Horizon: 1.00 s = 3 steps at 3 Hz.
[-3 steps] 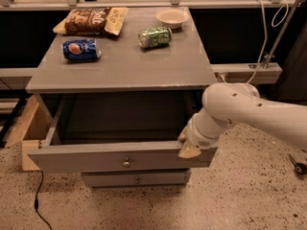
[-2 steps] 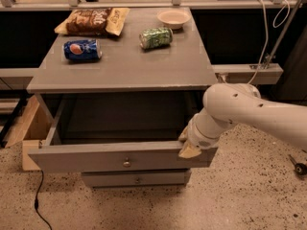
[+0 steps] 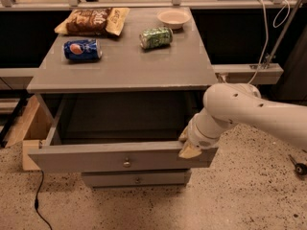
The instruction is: Open top drawer
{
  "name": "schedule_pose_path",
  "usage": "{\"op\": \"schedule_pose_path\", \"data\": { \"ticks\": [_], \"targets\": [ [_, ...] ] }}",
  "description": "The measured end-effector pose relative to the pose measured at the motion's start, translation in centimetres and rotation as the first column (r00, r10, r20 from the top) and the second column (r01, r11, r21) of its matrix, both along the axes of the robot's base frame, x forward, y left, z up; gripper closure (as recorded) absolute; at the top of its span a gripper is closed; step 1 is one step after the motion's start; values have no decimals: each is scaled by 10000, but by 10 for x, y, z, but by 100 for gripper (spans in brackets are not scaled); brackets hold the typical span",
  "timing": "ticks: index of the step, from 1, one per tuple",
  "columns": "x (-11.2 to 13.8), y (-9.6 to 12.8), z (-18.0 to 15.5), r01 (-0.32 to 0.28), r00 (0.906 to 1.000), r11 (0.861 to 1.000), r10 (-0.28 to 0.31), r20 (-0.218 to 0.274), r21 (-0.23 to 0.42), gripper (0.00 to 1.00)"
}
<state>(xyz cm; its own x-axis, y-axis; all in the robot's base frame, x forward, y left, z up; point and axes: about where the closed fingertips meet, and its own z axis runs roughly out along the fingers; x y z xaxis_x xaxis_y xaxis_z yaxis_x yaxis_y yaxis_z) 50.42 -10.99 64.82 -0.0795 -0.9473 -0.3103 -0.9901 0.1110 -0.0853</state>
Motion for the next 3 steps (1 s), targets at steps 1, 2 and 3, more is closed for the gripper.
{"op": "schedule_pose_path", "data": {
  "ticks": [1, 2, 3],
  "targets": [
    [0, 0, 0, -1, 10000, 10000, 1, -1, 0, 27],
    [1, 1, 1, -46, 10000, 10000, 46, -28, 1, 4],
    [0, 0, 2, 11, 9997, 10000, -10, -234, 22, 0]
  ]
}}
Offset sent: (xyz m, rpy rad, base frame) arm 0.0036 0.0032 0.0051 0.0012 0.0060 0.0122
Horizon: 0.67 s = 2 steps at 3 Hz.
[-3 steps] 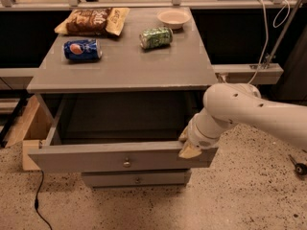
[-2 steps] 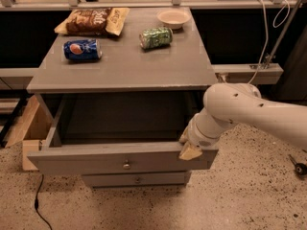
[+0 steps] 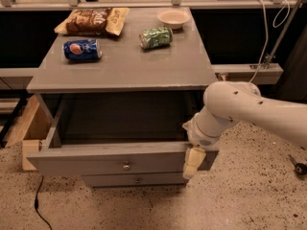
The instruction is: Open top drawer
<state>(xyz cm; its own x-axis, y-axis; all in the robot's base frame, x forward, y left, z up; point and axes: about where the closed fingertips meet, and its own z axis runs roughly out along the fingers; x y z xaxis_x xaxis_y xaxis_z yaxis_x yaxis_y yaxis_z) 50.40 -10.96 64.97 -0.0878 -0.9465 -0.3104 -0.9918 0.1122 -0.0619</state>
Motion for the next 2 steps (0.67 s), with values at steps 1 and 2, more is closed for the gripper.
{"op": "schedule_pose_path", "data": {
  "ticks": [1, 2],
  "targets": [
    [-3, -3, 1, 73, 9999, 10000, -73, -132, -3, 0],
    [-9, -7, -1, 209, 9994, 9998, -208, -279, 30, 19]
  ]
}}
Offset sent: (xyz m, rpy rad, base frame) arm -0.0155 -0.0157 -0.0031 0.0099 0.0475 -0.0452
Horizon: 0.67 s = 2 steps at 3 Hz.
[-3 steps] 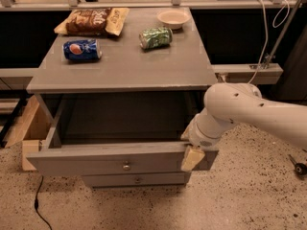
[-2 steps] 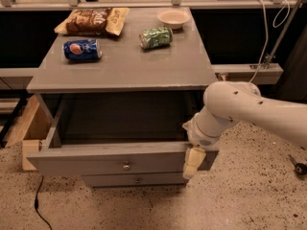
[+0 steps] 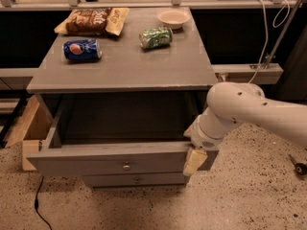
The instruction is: Open top drawer
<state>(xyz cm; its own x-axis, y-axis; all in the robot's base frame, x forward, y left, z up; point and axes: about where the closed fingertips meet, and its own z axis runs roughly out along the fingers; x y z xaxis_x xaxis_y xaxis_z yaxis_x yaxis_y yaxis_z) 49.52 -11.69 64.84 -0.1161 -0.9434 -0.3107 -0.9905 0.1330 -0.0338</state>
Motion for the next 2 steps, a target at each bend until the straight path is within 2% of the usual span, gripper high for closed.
{"op": "schedule_pose_path", "data": {
  "ticks": [1, 2],
  "targets": [
    [-10, -9, 0, 325, 9994, 9995, -326, -123, -32, 42],
    [-23, -21, 6, 797, 9968, 9968, -797, -9, -81, 65]
  ]
}}
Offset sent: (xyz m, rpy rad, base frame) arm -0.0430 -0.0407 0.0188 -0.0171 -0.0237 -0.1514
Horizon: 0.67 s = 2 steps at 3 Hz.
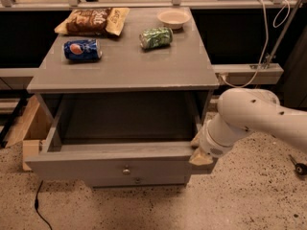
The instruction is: Open top drawer
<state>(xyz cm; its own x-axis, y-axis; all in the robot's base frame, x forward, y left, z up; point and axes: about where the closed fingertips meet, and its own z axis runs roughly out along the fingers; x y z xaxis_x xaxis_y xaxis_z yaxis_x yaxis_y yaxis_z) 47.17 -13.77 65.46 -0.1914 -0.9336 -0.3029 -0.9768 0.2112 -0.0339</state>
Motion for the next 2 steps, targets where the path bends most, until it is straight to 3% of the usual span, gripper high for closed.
{"op": "schedule_pose_path", "data": {
  "ticks": [1, 2],
  "targets": [
    [-7, -6, 4, 283, 9995, 9996, -283, 113, -19, 89],
    [-18, -14, 6, 632, 9977, 9980, -631, 232, -19, 100]
  ]
}}
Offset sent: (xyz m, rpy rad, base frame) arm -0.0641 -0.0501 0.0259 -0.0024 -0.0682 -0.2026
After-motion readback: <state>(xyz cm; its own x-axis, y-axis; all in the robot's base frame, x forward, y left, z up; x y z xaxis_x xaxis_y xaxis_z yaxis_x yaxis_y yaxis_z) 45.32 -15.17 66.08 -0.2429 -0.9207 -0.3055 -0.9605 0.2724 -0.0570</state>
